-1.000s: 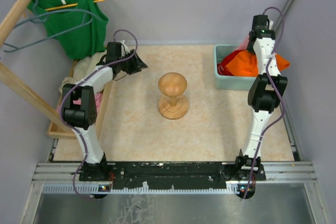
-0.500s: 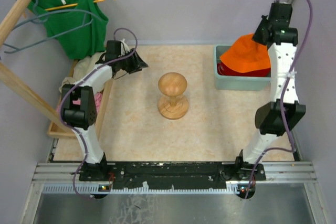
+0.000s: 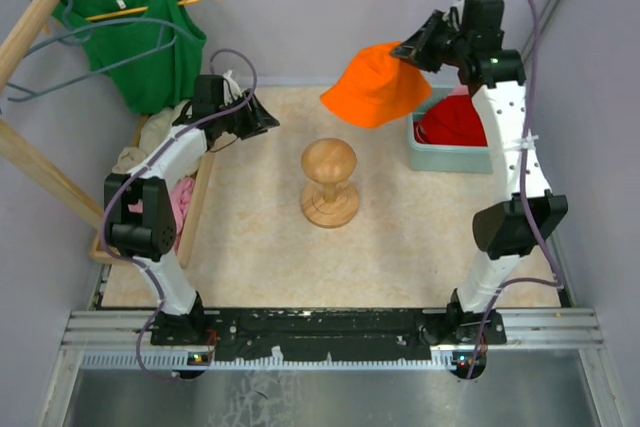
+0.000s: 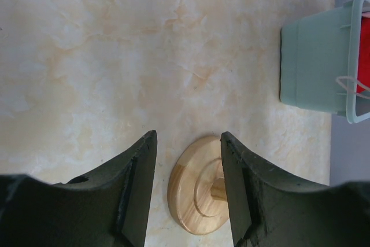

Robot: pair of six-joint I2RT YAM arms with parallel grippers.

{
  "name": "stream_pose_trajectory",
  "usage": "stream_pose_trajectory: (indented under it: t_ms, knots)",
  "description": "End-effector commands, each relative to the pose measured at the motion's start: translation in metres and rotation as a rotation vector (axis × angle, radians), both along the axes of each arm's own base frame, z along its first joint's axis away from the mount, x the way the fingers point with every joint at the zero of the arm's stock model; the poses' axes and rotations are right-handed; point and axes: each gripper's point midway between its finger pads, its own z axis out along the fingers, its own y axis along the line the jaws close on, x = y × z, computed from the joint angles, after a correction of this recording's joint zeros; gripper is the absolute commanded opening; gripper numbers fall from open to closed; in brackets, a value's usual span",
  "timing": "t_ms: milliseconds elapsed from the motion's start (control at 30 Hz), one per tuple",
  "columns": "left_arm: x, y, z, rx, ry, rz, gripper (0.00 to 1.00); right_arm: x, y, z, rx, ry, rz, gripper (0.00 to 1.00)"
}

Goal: Stack the hats

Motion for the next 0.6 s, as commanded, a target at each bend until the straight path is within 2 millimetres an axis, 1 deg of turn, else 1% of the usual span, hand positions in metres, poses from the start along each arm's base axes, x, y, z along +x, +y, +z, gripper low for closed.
stream_pose_trajectory:
  t_ms: [0, 67, 133, 267, 367, 467, 567]
  knots:
    - [-0.005, 0.007, 0.022, 0.022, -0.059, 0.0, 0.55, 0.007, 0.06, 0.019, 0.183, -0.05, 0.169, 0.0]
    - [-0.006, 0.01, 0.022, 0.03, -0.057, 0.008, 0.55, 0.008, 0.08, 0.014, 0.19, -0.029, 0.208, 0.0]
    - [-0.008, 0.013, 0.021, 0.036, -0.057, 0.014, 0.55, 0.004, 0.098, 0.014, 0.189, -0.019, 0.248, 0.0]
    - [-0.011, 0.02, 0.019, 0.04, -0.051, 0.027, 0.55, -0.013, 0.126, 0.012, 0.175, 0.008, 0.323, 0.0]
    - [-0.011, 0.023, 0.018, 0.04, -0.05, 0.031, 0.55, -0.03, 0.14, 0.006, 0.173, 0.037, 0.368, 0.0]
    - [-0.011, 0.025, 0.017, 0.042, -0.048, 0.037, 0.55, -0.047, 0.149, 0.006, 0.183, 0.047, 0.398, 0.0]
    - [-0.012, 0.026, 0.015, 0.041, -0.045, 0.037, 0.55, -0.061, 0.149, 0.008, 0.19, 0.055, 0.408, 0.0]
